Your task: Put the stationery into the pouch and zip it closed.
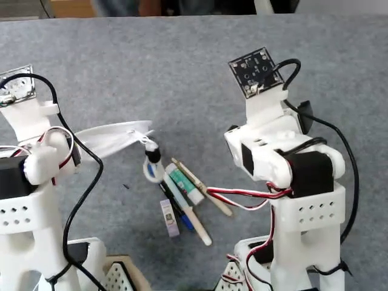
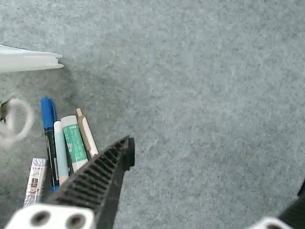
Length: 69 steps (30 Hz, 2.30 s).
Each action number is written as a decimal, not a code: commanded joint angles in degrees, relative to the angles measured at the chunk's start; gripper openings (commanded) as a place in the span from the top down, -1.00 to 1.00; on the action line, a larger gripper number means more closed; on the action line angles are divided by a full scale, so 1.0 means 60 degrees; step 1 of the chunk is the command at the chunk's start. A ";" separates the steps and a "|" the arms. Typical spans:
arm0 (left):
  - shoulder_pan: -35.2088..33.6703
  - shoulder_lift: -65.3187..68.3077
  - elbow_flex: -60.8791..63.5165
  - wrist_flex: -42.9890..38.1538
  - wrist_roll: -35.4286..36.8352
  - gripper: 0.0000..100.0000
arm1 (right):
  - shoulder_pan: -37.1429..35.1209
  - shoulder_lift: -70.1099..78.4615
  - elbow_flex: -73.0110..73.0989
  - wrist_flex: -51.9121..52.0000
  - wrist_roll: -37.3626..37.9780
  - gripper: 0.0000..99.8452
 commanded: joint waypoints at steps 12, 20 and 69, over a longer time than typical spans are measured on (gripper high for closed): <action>-0.0051 -0.0029 0.0344 0.0029 0.0000 0.94 | 0.0073 -0.0051 0.0330 0.0161 -0.0088 -0.03; -0.0037 -0.0029 0.0374 0.0029 -0.0015 0.94 | 0.0088 -0.0051 0.0667 0.0015 -0.0088 -0.03; -0.3289 0.1319 0.1150 0.0029 -0.0278 0.94 | -0.3355 0.6645 0.2615 -0.3077 0.0542 0.01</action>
